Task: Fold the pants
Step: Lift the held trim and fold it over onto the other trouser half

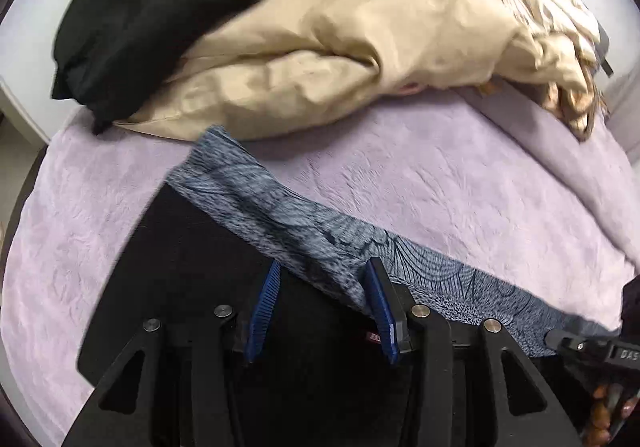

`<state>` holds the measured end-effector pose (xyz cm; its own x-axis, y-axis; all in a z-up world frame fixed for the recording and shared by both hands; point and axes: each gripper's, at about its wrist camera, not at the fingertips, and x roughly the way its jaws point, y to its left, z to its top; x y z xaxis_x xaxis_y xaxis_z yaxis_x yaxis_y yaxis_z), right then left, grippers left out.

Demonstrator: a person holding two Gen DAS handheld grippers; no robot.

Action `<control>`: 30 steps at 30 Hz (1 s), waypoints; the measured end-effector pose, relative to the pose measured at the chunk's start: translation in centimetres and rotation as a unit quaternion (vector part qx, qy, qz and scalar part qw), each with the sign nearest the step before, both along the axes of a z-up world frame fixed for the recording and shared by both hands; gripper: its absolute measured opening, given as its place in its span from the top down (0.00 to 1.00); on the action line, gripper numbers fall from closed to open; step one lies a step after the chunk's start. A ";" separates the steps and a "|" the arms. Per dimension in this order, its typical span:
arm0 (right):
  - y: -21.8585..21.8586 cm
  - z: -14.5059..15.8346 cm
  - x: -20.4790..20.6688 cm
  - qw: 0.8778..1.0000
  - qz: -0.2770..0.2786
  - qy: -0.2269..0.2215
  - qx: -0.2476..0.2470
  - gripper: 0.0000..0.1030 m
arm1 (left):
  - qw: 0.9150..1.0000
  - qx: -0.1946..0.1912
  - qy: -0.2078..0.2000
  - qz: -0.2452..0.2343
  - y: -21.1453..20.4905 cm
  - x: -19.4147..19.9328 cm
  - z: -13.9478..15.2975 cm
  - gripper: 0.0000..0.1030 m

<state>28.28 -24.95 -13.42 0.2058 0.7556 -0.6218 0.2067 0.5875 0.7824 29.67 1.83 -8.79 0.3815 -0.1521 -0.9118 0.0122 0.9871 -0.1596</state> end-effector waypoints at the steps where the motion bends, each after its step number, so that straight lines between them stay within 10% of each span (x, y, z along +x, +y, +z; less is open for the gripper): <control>1: -0.5 0.4 -0.3 1.000 -0.008 -0.001 0.024 0.77 | 1.000 0.008 -0.011 0.002 0.4 -0.3 1.0 0.55; 4: -1.4 2.6 -1.3 0.998 -0.016 -0.020 0.053 0.23 | 0.998 0.046 -0.027 -0.033 0.2 -1.5 3.4 0.55; 8: -2.0 6.2 -3.8 0.998 -0.011 -0.051 0.031 0.23 | 0.994 0.057 -0.023 -0.087 -2.3 -3.9 3.8 0.29; 16: -7.9 9.6 -14.8 0.991 -0.061 -0.055 -0.104 0.23 | 0.974 0.005 0.026 -0.225 -14.2 -12.5 2.5 0.29; 30: -22.2 4.4 -40.5 0.939 -0.303 0.126 -0.106 0.26 | 0.914 0.010 0.073 -0.399 -31.7 -24.1 0.5 0.29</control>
<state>-12.27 -47.16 -9.00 0.3841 0.4012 -0.8315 0.7152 0.4402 0.5428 5.54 -29.82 -8.25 0.0302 -0.3108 -0.9500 0.7097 0.6759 -0.1986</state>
